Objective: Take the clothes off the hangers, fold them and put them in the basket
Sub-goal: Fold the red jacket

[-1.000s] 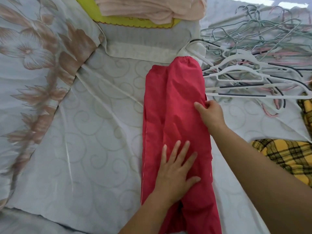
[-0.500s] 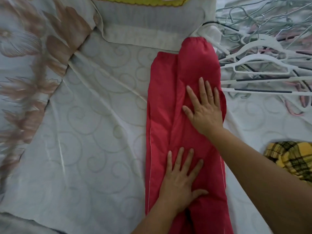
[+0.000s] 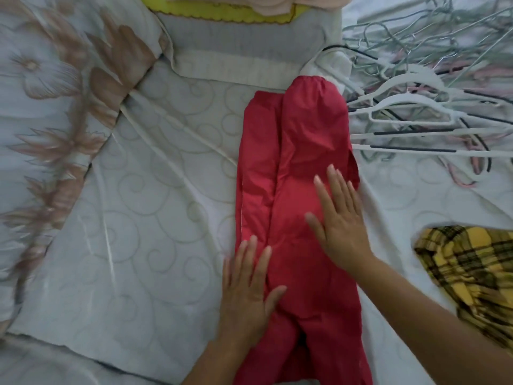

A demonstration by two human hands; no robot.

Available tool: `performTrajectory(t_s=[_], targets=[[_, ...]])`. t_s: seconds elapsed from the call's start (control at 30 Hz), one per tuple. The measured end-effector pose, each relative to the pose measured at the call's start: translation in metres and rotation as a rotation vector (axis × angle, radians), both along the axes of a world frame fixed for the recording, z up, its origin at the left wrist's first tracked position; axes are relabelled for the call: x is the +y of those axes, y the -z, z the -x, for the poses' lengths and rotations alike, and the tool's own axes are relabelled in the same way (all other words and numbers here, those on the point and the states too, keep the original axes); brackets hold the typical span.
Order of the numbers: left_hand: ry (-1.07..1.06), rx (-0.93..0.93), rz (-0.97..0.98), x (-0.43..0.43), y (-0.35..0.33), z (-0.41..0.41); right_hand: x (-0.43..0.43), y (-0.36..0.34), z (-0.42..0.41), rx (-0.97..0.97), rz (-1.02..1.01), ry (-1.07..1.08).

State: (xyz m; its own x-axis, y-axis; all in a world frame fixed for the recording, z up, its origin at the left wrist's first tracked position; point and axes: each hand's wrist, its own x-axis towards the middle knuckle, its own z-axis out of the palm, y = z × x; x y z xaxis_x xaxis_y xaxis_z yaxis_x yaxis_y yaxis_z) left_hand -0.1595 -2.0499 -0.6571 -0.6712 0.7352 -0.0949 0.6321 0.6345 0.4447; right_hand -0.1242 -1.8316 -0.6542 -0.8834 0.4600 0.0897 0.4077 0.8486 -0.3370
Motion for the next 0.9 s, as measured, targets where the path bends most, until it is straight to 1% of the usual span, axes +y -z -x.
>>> performTrajectory(t_s=[0.07,0.17,0.23,0.3,0.33,0.37,0.4,0.43,0.5,0.53,0.57,0.63,0.73,0.9], targets=[[-0.167,-0.097,0.033,-0.019,-0.005,-0.015,-0.036,-0.002,-0.045,-0.009,0.053,-0.072],[-0.364,-0.301,0.067,-0.033,0.002,-0.038,-0.049,0.024,-0.093,-0.193,-0.024,-0.171],[-0.561,-0.404,-0.015,-0.033,0.008,-0.047,-0.044,0.040,-0.099,-0.284,-0.007,-0.163],[-0.721,-0.571,-0.092,-0.029,0.006,-0.044,-0.040,0.042,-0.093,-0.283,-0.001,-0.192],[-0.784,-0.643,-0.110,-0.028,0.004,-0.043,-0.039,0.037,-0.092,-0.251,0.022,-0.194],[-0.834,-0.723,-0.124,-0.030,0.002,-0.042,-0.038,0.031,-0.094,-0.205,0.072,-0.149],[-0.861,-0.811,-0.141,-0.033,-0.002,-0.040,-0.037,0.028,-0.102,-0.176,0.170,-0.042],[-0.865,-0.893,-0.159,-0.038,-0.005,-0.039,-0.039,0.020,-0.109,-0.136,0.306,0.119],[-0.832,-1.010,-0.144,-0.048,-0.013,-0.041,-0.049,0.007,-0.126,-0.116,0.677,0.480],[-0.813,-1.052,-0.116,-0.052,-0.016,-0.043,-0.055,0.003,-0.135,-0.143,0.847,0.588],[-0.805,-1.085,-0.100,-0.056,-0.017,-0.045,-0.061,0.000,-0.142,-0.189,0.968,0.639],[-0.805,-1.133,-0.077,-0.061,-0.022,-0.049,-0.071,-0.007,-0.151,-0.254,1.091,0.640],[-0.777,-1.149,-0.068,-0.070,-0.031,-0.057,-0.075,-0.016,-0.162,-0.253,1.250,0.615],[-0.767,-1.128,-0.124,-0.098,-0.064,-0.084,-0.084,-0.052,-0.191,-0.243,1.360,0.645]])
